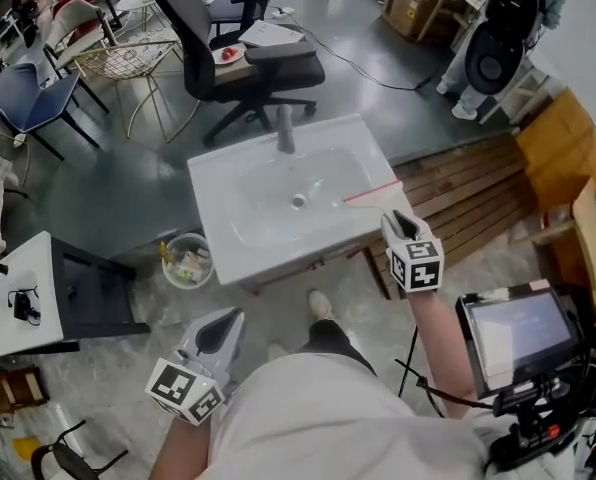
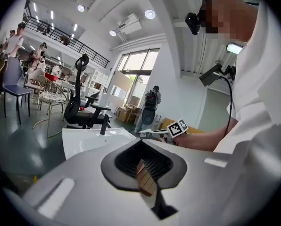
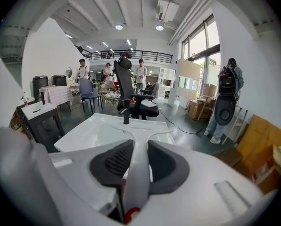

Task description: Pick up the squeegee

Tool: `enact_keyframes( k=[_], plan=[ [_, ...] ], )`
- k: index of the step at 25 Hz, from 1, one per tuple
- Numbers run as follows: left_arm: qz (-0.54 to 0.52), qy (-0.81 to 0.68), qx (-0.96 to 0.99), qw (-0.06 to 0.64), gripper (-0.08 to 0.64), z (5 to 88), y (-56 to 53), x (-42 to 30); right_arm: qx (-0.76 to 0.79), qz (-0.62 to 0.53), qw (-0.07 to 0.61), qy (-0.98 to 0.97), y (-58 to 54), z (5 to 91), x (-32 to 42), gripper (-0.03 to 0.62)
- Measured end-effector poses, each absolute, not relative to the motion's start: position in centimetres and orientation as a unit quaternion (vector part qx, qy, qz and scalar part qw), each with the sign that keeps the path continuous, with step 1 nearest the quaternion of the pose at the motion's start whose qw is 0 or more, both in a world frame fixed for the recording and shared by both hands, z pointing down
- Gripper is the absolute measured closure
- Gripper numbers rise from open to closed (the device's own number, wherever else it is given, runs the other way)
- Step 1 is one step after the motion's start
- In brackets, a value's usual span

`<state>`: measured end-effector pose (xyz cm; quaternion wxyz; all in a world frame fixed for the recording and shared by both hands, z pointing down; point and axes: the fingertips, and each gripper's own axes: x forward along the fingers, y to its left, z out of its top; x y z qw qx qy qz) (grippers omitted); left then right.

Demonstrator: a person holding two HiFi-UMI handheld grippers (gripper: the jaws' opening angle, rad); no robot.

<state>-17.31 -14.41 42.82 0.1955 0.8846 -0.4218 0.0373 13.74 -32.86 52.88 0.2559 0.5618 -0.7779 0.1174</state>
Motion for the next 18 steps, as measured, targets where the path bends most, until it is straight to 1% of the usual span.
enact_keyframes(
  k=[18],
  plan=[
    [0.038, -0.395, 0.897, 0.194, 0.552, 44.0, -9.4, -18.3, 0.554, 0.093, 0.234, -0.794, -24.3, 48.1, 10.5, 0.491]
  ],
)
